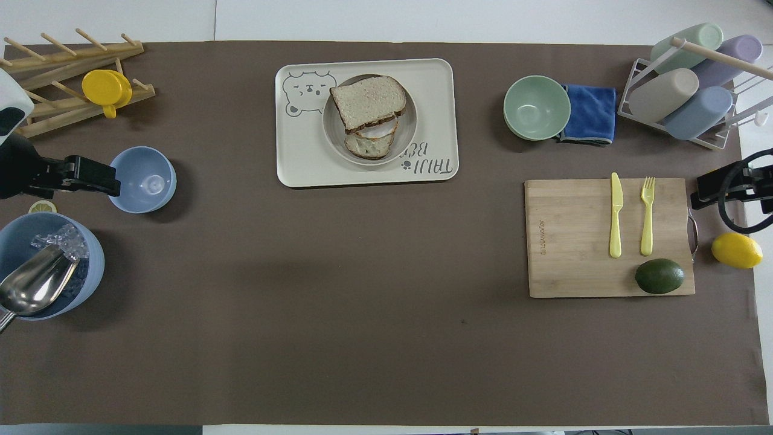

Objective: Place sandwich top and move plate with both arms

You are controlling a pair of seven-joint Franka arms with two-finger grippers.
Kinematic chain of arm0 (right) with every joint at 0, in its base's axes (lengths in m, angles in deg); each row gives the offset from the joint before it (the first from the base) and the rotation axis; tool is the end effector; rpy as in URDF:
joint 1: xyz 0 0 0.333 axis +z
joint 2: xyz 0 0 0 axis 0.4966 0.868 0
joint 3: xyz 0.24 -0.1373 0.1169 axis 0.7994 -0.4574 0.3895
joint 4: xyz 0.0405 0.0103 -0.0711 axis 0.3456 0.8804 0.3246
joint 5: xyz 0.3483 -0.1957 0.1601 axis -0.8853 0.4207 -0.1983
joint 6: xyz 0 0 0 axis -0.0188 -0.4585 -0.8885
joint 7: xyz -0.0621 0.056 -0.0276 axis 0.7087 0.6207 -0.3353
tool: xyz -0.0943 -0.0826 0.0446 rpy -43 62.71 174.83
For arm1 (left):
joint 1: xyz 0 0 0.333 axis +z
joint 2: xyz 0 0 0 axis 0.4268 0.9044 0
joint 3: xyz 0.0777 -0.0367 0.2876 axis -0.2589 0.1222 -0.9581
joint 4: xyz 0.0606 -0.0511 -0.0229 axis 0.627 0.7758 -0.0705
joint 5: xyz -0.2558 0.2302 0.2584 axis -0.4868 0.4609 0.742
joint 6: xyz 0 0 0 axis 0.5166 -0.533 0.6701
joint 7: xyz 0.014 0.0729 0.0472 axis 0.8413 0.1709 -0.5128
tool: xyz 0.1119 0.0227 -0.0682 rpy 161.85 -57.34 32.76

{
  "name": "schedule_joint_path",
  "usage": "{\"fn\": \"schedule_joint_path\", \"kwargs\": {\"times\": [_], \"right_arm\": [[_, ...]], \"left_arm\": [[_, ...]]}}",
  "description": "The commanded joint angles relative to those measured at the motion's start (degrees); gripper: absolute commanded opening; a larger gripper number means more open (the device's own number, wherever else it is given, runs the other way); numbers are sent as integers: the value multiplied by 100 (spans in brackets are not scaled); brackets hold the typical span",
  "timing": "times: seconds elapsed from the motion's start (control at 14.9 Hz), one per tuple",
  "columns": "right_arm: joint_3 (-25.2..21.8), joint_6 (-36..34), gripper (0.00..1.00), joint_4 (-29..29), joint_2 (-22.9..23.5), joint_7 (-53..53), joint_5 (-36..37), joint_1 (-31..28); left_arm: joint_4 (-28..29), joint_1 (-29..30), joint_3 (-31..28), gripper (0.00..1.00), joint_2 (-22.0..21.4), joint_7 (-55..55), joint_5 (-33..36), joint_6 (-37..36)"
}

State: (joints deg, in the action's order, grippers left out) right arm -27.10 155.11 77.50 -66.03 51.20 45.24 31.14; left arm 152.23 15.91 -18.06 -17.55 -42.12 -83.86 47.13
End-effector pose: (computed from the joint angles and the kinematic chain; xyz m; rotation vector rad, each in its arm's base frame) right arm 0.5774 -0.0499 0.5643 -3.1184 0.1381 0.2231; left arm 0.5855 -0.0607 0.5579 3.1107 -0.0913 -0.0422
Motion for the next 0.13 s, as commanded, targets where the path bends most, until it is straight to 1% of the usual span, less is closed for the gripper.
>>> {"fn": "schedule_joint_path", "kwargs": {"times": [0.0,0.07], "right_arm": [[5,6,100,73,-70,87,-70,-22],[-4,6,100,73,-70,87,-70,-22]], "left_arm": [[44,83,64,100,-93,8,110,-65],[35,83,56,100,-93,8,110,-73]]}}
